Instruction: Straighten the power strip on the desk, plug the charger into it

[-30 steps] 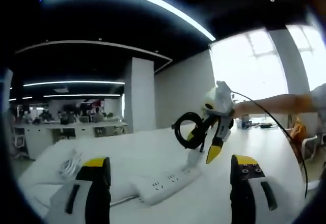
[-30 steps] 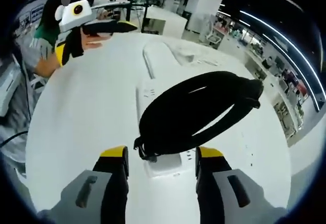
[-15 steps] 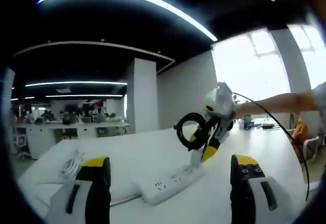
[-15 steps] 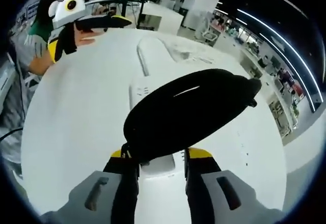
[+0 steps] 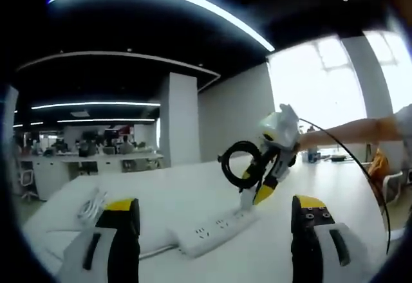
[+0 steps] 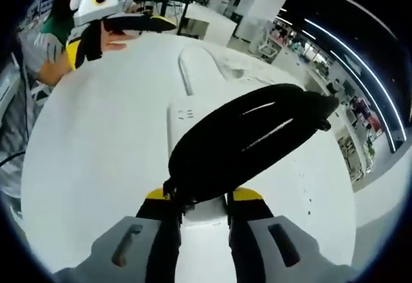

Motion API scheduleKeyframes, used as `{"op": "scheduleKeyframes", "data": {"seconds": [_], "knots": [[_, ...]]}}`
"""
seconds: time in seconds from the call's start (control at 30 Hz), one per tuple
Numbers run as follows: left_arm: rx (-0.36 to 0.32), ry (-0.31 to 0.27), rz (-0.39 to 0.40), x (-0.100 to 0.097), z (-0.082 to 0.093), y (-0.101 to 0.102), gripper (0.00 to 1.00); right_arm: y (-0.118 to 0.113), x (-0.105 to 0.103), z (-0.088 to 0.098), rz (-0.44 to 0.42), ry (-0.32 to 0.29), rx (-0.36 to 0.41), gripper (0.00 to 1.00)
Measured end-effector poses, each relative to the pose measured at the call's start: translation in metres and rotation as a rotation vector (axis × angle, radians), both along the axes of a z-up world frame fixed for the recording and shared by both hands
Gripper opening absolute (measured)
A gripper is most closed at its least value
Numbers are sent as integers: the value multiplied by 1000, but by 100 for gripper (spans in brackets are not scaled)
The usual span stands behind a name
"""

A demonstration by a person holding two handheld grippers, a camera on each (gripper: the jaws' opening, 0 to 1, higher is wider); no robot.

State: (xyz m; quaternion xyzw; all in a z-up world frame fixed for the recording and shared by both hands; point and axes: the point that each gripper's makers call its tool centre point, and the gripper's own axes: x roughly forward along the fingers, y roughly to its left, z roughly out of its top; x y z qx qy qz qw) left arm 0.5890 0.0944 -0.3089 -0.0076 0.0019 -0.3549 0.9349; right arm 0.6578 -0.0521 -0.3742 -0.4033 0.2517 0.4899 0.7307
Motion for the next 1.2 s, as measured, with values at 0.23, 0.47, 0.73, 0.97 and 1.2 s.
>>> {"op": "scheduleKeyframes", "data": {"seconds": [0.23, 0.47, 0.73, 0.97, 1.2], "knots": [[5, 9, 1, 1, -3, 1, 99, -3, -1, -4, -4, 23, -101, 25], [8, 20, 11, 3, -6, 3, 99, -2, 6, -5, 24, 151, -112, 23], [7, 30, 17, 5, -9, 4, 99, -2, 9, -9, -4, 248, -196, 23], [5, 35, 12, 6, -10, 1, 99, -17, 3, -14, -32, 166, -320, 22], [19, 45, 4, 7, -15, -3, 99, -9, 1, -16, -21, 115, -294, 23]]}}
